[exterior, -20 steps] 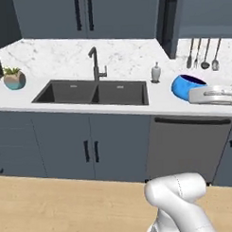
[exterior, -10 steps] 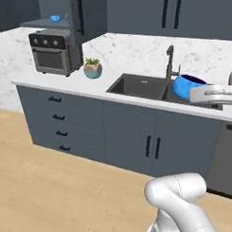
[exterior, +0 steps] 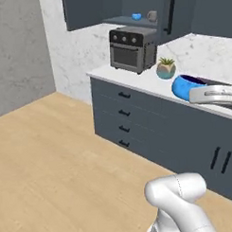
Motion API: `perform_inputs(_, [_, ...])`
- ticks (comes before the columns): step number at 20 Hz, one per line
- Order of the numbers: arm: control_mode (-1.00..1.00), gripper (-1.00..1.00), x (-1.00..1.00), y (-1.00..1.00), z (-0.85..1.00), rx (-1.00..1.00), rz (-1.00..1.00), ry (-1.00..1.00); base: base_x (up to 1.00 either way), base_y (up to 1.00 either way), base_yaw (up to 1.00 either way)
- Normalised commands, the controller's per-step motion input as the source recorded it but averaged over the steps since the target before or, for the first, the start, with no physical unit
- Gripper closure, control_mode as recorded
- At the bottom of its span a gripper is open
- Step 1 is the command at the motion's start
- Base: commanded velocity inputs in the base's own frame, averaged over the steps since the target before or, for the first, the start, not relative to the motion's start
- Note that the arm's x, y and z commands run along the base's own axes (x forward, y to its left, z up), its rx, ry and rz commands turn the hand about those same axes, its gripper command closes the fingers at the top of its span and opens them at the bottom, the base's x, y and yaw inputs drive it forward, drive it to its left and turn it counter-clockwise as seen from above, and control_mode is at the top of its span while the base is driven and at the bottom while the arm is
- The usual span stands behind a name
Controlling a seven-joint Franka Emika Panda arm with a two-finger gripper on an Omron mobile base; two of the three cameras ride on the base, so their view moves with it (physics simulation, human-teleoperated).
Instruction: Gather all objects into one cabinet and sort the glasses and bowls to opposite sides.
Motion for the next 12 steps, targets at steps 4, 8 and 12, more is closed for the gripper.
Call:
perform_inputs(4, [1.0,1.0,0.0,0.0,0.0,0.0,0.0,0.0,0.94,0.53,0.01])
perform_inputs(8, [1.0,1.0,0.0,0.0,0.0,0.0,0.0,0.0,1.0,0.81,-0.38])
perform_inputs(12, [1.0,1.0,0.0,0.0,0.0,0.0,0.0,0.0,0.99,0.98,-0.46])
